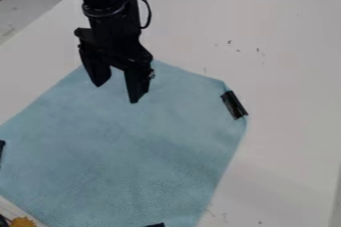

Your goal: Fold the cloth from bottom left to top right

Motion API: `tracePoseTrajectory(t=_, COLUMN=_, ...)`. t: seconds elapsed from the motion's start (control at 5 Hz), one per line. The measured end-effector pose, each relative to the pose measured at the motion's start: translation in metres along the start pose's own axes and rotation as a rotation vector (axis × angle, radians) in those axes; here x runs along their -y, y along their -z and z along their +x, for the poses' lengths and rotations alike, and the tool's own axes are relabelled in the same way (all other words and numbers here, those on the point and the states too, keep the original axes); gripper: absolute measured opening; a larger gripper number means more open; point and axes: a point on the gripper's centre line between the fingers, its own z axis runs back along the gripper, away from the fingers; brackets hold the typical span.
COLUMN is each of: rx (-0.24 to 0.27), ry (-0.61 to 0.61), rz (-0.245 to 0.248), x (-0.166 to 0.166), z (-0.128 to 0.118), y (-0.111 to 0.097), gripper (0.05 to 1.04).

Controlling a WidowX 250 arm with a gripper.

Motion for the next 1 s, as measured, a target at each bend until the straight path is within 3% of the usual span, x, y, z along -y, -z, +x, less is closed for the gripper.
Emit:
tracePoseTrajectory(t=0.2, rx=-0.021, ry=0.003, rz=-0.006, x=0.000, z=-0.004, y=0.006, gripper=1.001)
tracePoseTrajectory(t=0.6, rx=0.042, ry=-0.126, rz=0.005, x=-0.049, z=-0.051, y=0.023, gripper=1.001)
tracePoseTrajectory(t=0.8, rx=0.050, ry=-0.184, rz=0.058, x=-0.088, z=-0.081, y=0.027, gripper=1.001)
tracePoseTrajectory(t=1.0, rx=0.040, ry=-0.200, rz=0.077, x=-0.109, z=-0.098, y=0.041, gripper=1.001)
